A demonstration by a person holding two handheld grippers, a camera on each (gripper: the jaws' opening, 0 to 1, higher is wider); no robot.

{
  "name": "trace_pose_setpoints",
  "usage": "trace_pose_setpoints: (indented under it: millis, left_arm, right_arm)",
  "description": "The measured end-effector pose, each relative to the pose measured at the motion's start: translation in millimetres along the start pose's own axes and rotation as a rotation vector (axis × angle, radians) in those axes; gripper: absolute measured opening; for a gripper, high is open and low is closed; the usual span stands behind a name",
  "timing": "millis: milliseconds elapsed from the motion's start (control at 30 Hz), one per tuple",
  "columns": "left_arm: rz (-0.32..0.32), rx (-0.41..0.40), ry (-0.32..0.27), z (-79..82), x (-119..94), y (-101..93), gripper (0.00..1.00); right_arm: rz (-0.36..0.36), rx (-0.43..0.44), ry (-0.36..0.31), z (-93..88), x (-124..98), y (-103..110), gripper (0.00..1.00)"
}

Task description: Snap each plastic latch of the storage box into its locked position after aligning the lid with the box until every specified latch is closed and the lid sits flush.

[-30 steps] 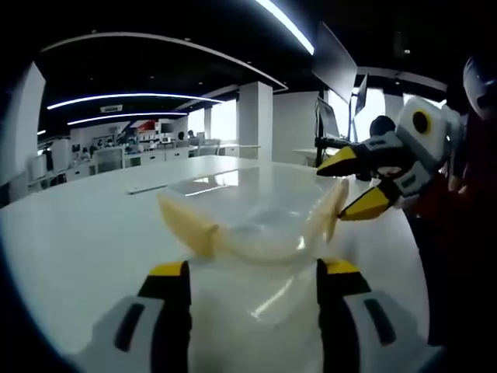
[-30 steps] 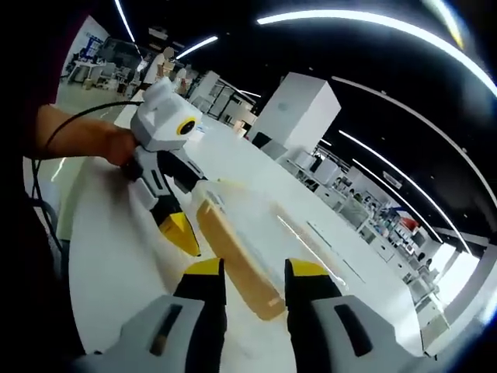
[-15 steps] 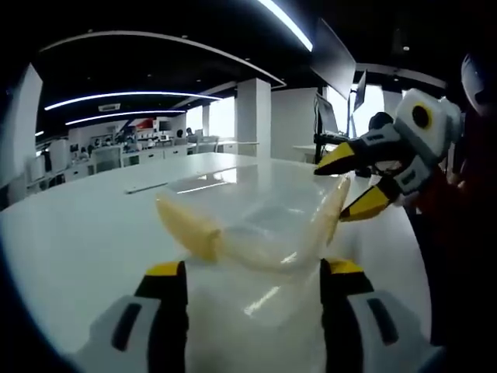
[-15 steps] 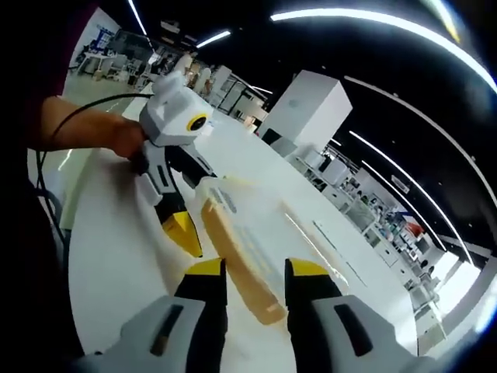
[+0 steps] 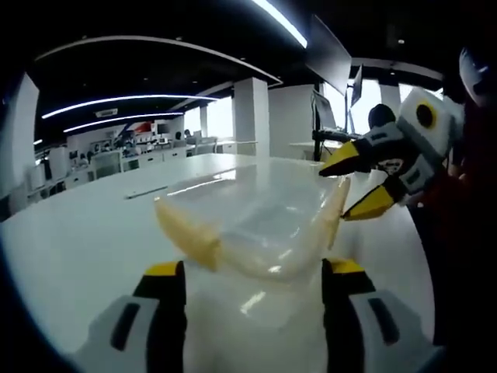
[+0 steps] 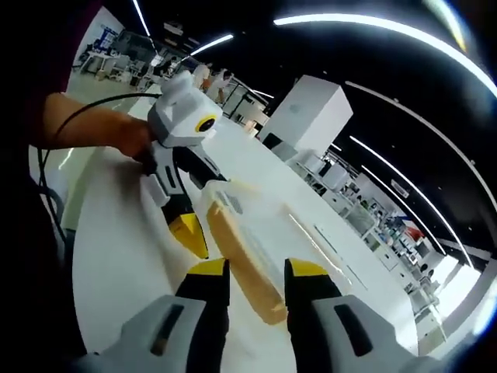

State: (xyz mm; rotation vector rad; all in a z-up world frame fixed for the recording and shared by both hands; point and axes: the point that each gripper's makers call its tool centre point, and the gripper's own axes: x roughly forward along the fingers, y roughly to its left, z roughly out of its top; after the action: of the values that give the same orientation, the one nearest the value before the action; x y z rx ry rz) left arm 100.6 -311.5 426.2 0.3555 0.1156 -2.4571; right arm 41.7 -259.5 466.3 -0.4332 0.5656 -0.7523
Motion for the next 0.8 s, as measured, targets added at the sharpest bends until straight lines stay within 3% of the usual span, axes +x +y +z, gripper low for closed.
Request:
trace_pose_setpoints:
  millis: [333,500,633,800]
  left_arm:
    - [0.01,0.022,-0.01,4.2,-5.6,-2.0,0.69]
    - [0.009,0.018,-0.024,6.4,-12.9,-3.3,0.64]
    - [0.0,0.014,-0.039,9.2,-16.4,-6.3,0.64]
    - [-0.002,0.022,-0.033,8.9,-17.9,-8.6,0.65]
  right_arm:
    - [-0.013,0.042,-0.014,-3.0,-11.7,-3.6,0.31]
    - [0.003,0.106,-0.048,-3.1,-16.8,-10.7,0.37]
    - [0.069,0.217,-0.122,6.1,-17.4,-11.6,0.47]
    - [0.137,0.31,-0.196,17.7,-21.0,-23.5,0.51]
